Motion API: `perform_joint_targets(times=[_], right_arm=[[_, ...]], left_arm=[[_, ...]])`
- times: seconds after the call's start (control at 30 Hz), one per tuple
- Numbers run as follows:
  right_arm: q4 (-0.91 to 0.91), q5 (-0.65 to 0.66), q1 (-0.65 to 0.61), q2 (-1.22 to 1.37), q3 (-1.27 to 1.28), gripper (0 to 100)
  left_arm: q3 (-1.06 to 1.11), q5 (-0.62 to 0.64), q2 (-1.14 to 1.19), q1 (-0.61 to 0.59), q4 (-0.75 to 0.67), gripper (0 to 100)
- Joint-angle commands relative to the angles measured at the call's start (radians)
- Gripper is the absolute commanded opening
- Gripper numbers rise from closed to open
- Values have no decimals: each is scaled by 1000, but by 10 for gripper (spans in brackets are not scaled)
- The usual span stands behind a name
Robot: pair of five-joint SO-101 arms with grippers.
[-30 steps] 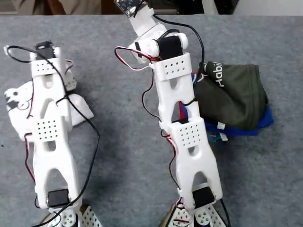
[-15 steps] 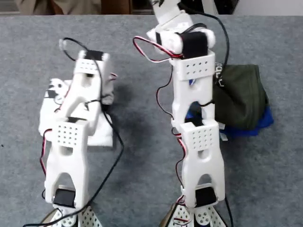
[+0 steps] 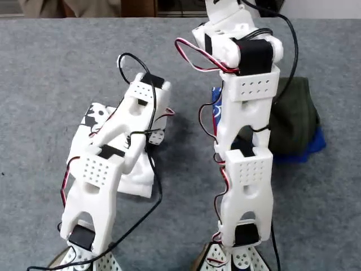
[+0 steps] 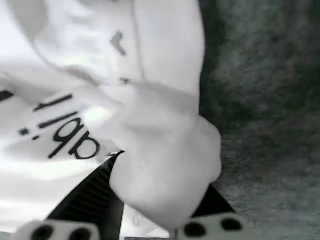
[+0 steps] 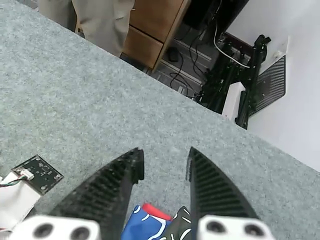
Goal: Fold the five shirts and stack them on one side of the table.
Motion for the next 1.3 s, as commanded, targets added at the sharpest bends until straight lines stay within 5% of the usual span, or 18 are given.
perform_joint_targets(times=[0.0,0.13,0.23,0.57,0.83,1.07,1.27], right_arm=[[3,-3,10,-73,-45,152],[3,-3,10,-73,-45,152],[3,-3,10,-73,-44,152],[6,-3,-27,-68,-36,149],[72,-3,-114,-67,-36,147],[64,0,-116,-44,-38,34],[38,6,-147,42,-42,76]], left_arm=[[-84,107,-41,-78,15,189],[-198,120,-48,-170,15,385],[-365,118,-38,-261,15,427],[-483,81,8,-466,15,336],[-450,86,159,-522,-12,19],[-643,169,274,-589,-110,32],[-807,204,321,-557,-106,33]])
